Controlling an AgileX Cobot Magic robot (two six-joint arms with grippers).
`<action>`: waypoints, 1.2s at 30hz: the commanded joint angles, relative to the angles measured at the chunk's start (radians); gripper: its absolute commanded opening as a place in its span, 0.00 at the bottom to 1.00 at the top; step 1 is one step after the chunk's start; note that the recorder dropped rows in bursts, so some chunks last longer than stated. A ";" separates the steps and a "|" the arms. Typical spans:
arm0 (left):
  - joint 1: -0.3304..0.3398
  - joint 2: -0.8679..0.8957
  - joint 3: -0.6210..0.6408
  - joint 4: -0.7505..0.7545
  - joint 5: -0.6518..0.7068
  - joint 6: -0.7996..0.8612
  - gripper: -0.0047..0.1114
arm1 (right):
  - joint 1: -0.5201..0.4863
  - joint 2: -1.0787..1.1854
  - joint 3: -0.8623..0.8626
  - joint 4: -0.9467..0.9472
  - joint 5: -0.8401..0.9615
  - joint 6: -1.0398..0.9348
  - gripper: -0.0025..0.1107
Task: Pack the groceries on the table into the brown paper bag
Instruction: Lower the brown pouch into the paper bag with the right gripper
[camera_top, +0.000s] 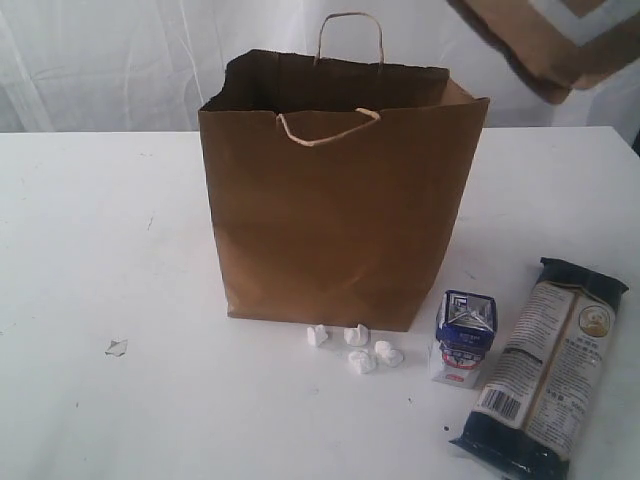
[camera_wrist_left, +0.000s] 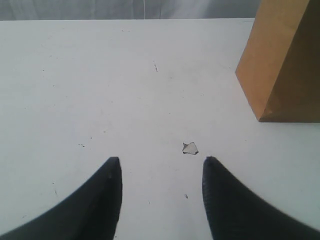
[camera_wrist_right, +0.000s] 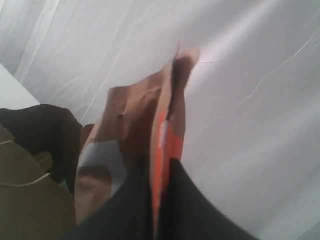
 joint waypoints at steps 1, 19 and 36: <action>0.003 -0.004 0.003 -0.011 0.005 0.003 0.50 | -0.002 0.039 -0.015 -0.090 -0.128 0.050 0.02; 0.003 -0.004 0.003 -0.011 0.005 0.003 0.50 | -0.106 0.326 -0.022 -0.481 -0.355 0.248 0.02; 0.003 -0.004 0.003 -0.011 0.005 0.003 0.50 | -0.183 0.524 -0.051 -0.481 -0.511 0.255 0.02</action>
